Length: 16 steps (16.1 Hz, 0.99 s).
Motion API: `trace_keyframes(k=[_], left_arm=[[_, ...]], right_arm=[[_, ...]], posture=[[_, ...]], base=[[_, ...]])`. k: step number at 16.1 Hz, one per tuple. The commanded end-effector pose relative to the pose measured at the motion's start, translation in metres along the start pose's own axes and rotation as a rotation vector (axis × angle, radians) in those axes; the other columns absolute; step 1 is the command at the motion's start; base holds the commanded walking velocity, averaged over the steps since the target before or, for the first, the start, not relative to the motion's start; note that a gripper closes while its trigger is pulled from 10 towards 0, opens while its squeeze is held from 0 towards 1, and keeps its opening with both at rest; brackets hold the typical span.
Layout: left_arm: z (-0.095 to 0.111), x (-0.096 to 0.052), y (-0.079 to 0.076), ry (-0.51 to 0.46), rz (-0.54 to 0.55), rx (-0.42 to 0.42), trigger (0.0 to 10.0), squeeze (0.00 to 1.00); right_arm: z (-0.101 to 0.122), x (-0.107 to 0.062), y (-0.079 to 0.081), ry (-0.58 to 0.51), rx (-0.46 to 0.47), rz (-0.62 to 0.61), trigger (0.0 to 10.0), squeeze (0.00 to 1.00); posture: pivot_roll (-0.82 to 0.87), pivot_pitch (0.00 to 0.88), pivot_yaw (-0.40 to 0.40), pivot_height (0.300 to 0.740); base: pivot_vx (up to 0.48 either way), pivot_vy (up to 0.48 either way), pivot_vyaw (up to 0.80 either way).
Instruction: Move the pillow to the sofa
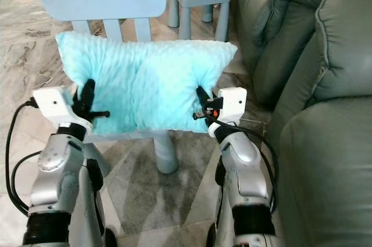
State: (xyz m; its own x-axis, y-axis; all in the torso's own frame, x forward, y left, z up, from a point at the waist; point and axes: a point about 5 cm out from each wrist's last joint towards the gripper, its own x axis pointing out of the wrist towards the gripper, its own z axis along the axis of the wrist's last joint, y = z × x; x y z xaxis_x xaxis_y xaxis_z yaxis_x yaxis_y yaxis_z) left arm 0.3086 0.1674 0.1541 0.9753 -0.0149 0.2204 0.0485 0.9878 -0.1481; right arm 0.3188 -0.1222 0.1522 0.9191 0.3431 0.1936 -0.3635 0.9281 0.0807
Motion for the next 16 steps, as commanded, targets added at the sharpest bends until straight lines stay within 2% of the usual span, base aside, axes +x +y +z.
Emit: trace_keyframes(k=[1,3,4,5,6,16], left_arm=[[-0.003,-0.004,-0.005,0.003,0.001,0.037,10.0,0.0],[-0.009,-0.003,-0.006,0.026,-0.016,0.068,10.0,0.0],[-0.01,0.001,0.002,0.041,0.016,0.054,10.0,0.0],[-0.01,0.002,0.003,0.044,0.019,0.056,10.0,0.0],[-0.01,0.003,0.006,0.043,0.018,0.083,10.0,0.0],[-0.012,0.007,-0.005,0.038,-0.027,0.093,10.0,0.0]], right_arm=[[0.009,-0.003,0.0,-0.026,-0.065,-0.032,10.0,0.0],[0.012,-0.002,-0.007,-0.01,-0.099,-0.088,10.0,0.0],[0.017,0.001,-0.012,-0.019,-0.101,-0.113,10.0,0.0],[0.018,0.002,-0.013,-0.02,-0.101,-0.115,10.0,0.0],[0.022,0.006,-0.015,-0.029,-0.092,-0.131,10.0,0.0],[0.023,0.009,-0.012,-0.027,-0.074,-0.134,10.0,0.0]], posture=[[-0.11,0.0,0.01,0.335],[-0.11,0.0,0.016,0.335],[-0.11,0.0,0.022,0.335],[-0.11,0.0,0.022,0.335],[-0.11,0.0,0.029,0.335],[-0.11,0.0,0.037,0.335]], base=[[0.0,0.0,0.0],[0.0,0.0,0.0],[0.0,0.0,0.0],[0.0,0.0,0.0],[0.0,0.0,0.0],[0.0,0.0,0.0]])
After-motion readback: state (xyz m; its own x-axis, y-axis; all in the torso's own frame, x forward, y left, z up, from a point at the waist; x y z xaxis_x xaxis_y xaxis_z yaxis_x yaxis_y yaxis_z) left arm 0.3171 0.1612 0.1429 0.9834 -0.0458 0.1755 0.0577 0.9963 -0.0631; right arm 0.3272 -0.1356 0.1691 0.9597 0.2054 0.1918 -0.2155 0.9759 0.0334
